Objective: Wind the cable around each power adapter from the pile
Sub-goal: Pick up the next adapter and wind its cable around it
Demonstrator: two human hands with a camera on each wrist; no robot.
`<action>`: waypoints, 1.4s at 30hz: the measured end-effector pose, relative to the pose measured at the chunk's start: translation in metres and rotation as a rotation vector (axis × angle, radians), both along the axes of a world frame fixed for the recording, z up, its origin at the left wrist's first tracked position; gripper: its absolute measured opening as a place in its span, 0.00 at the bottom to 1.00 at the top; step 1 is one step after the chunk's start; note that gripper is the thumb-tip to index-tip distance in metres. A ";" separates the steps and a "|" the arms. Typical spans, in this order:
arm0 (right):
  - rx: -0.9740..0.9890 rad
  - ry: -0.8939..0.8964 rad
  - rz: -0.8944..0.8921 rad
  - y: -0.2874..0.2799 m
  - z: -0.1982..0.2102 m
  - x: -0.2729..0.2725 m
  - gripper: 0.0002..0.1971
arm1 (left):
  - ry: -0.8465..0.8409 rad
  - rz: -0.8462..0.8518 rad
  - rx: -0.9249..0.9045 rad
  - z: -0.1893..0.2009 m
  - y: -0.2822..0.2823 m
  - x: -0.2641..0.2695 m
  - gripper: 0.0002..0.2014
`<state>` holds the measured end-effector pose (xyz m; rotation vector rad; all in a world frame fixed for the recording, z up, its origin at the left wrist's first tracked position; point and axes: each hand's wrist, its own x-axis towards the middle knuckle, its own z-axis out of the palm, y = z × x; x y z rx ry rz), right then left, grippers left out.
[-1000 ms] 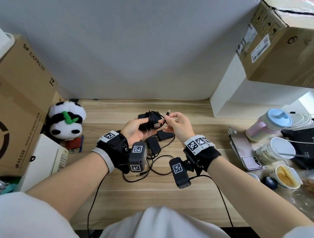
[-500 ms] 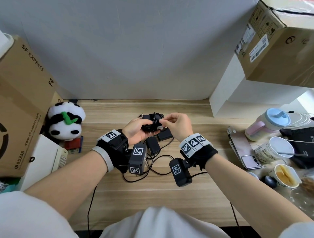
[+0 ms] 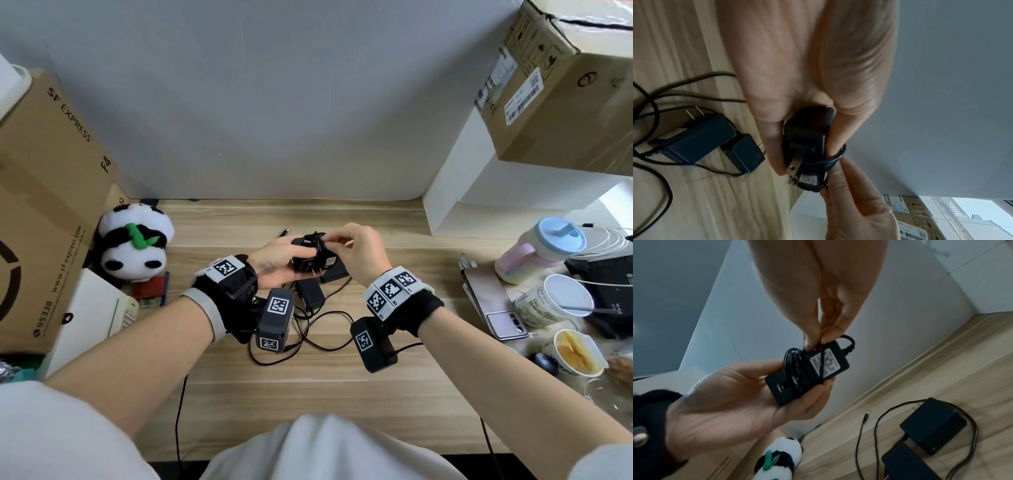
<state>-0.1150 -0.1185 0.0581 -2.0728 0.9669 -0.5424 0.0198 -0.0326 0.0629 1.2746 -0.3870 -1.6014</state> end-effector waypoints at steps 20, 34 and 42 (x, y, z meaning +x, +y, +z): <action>0.104 0.154 0.100 -0.001 0.001 0.008 0.04 | -0.542 0.018 0.151 -0.001 -0.008 -0.015 0.23; 0.167 -0.042 0.050 -0.012 -0.003 0.008 0.03 | -0.371 -0.026 0.126 0.003 -0.010 -0.008 0.18; 0.524 -0.116 -0.024 -0.012 -0.006 0.002 0.08 | -0.286 -0.105 0.098 0.003 -0.008 -0.010 0.13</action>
